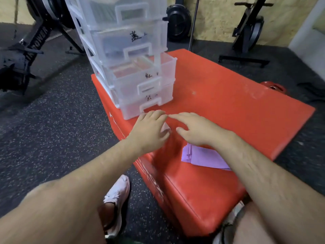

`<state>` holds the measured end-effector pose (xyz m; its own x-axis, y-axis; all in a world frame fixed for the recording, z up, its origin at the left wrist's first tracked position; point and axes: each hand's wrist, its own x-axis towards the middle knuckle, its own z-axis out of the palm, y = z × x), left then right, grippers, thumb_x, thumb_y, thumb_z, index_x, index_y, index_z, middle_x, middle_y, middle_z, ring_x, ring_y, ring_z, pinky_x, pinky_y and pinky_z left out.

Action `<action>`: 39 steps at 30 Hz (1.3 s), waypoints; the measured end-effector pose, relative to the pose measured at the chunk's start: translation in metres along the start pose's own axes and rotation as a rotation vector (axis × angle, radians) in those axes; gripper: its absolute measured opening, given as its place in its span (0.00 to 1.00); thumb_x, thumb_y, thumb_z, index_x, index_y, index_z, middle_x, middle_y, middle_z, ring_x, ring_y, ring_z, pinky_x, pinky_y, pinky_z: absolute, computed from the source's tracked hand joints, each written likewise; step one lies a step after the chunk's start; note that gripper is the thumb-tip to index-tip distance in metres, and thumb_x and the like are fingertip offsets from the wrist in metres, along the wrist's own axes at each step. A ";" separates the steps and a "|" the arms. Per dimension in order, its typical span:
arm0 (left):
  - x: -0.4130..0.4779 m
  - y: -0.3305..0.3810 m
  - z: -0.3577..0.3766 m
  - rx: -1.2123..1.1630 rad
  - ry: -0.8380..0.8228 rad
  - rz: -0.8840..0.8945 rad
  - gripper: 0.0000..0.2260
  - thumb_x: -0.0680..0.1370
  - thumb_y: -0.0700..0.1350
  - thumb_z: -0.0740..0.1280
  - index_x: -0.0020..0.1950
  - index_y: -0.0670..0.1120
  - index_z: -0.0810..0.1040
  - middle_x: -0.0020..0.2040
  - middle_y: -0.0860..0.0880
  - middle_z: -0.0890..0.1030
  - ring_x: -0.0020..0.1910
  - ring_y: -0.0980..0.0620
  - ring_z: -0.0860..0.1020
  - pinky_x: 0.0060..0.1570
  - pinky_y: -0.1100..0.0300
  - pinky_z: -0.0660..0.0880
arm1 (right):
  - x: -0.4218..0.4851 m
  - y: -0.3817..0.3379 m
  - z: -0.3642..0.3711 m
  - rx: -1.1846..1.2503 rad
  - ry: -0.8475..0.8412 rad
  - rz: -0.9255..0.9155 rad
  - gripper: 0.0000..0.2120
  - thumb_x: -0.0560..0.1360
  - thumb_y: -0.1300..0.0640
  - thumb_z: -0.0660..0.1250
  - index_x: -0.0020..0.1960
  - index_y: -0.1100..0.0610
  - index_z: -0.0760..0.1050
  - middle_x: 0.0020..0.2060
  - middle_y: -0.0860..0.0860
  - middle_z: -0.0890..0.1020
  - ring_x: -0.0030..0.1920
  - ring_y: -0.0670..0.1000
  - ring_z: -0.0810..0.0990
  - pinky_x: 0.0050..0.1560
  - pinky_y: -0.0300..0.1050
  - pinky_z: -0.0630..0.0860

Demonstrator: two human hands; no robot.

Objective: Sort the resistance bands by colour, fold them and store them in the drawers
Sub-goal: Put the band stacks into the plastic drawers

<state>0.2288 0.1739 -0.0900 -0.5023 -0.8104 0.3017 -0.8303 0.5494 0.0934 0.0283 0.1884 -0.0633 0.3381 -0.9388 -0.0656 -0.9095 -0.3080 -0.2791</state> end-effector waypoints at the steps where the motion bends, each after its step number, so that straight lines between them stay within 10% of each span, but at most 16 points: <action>1: 0.002 0.002 0.003 -0.011 -0.034 -0.008 0.23 0.76 0.58 0.64 0.67 0.49 0.74 0.68 0.50 0.75 0.67 0.46 0.73 0.66 0.48 0.67 | -0.002 0.004 0.004 0.021 0.003 0.017 0.26 0.80 0.52 0.61 0.78 0.46 0.64 0.73 0.49 0.71 0.71 0.56 0.70 0.71 0.52 0.67; 11: 0.006 -0.016 0.017 -0.117 -0.493 -0.119 0.16 0.80 0.49 0.59 0.67 0.54 0.73 0.60 0.47 0.74 0.59 0.41 0.72 0.64 0.49 0.67 | 0.037 0.000 0.054 0.317 0.087 0.177 0.18 0.82 0.44 0.60 0.54 0.57 0.80 0.50 0.54 0.85 0.52 0.57 0.81 0.54 0.49 0.75; 16: 0.012 -0.031 0.016 -0.236 -0.472 -0.207 0.04 0.75 0.46 0.59 0.47 0.49 0.71 0.50 0.48 0.72 0.54 0.42 0.74 0.56 0.50 0.70 | 0.069 -0.006 0.065 0.353 0.058 0.269 0.20 0.80 0.47 0.63 0.58 0.63 0.78 0.52 0.59 0.84 0.53 0.60 0.80 0.50 0.47 0.72; 19: 0.013 -0.041 0.019 -0.288 -0.342 -0.286 0.16 0.73 0.45 0.67 0.59 0.45 0.71 0.59 0.45 0.73 0.59 0.42 0.74 0.59 0.51 0.71 | 0.074 -0.006 0.058 0.384 0.048 0.234 0.16 0.76 0.47 0.67 0.44 0.61 0.81 0.36 0.56 0.81 0.37 0.54 0.75 0.38 0.49 0.70; 22: 0.013 -0.046 0.017 -0.379 -0.362 -0.339 0.29 0.72 0.52 0.71 0.70 0.47 0.65 0.64 0.48 0.75 0.63 0.45 0.75 0.61 0.53 0.71 | 0.069 -0.011 0.040 0.426 0.100 0.124 0.08 0.67 0.52 0.71 0.44 0.53 0.81 0.40 0.47 0.82 0.41 0.50 0.78 0.45 0.48 0.75; 27: 0.011 -0.067 0.007 -0.524 -0.488 -0.358 0.15 0.72 0.56 0.72 0.53 0.50 0.75 0.47 0.50 0.82 0.44 0.51 0.79 0.48 0.52 0.78 | 0.064 -0.014 0.018 0.443 0.244 0.002 0.06 0.67 0.55 0.69 0.43 0.49 0.77 0.40 0.43 0.75 0.40 0.46 0.74 0.44 0.43 0.71; 32: 0.010 -0.076 -0.028 -0.559 -0.285 -0.379 0.11 0.74 0.52 0.73 0.53 0.55 0.77 0.42 0.57 0.82 0.40 0.61 0.80 0.42 0.65 0.75 | 0.064 -0.006 0.002 0.525 0.482 0.002 0.14 0.66 0.53 0.65 0.50 0.53 0.77 0.45 0.46 0.76 0.43 0.47 0.75 0.50 0.45 0.74; 39: 0.026 -0.067 -0.098 -0.524 0.404 -0.204 0.13 0.73 0.41 0.75 0.54 0.51 0.79 0.48 0.58 0.80 0.47 0.60 0.75 0.48 0.69 0.69 | 0.073 -0.022 -0.048 0.482 0.747 -0.104 0.20 0.69 0.64 0.67 0.58 0.48 0.78 0.48 0.44 0.75 0.45 0.42 0.75 0.48 0.34 0.72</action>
<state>0.2948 0.1357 0.0051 -0.1347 -0.8245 0.5495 -0.6213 0.5023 0.6014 0.0614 0.1190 -0.0159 0.0140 -0.8169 0.5767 -0.6259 -0.4569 -0.6321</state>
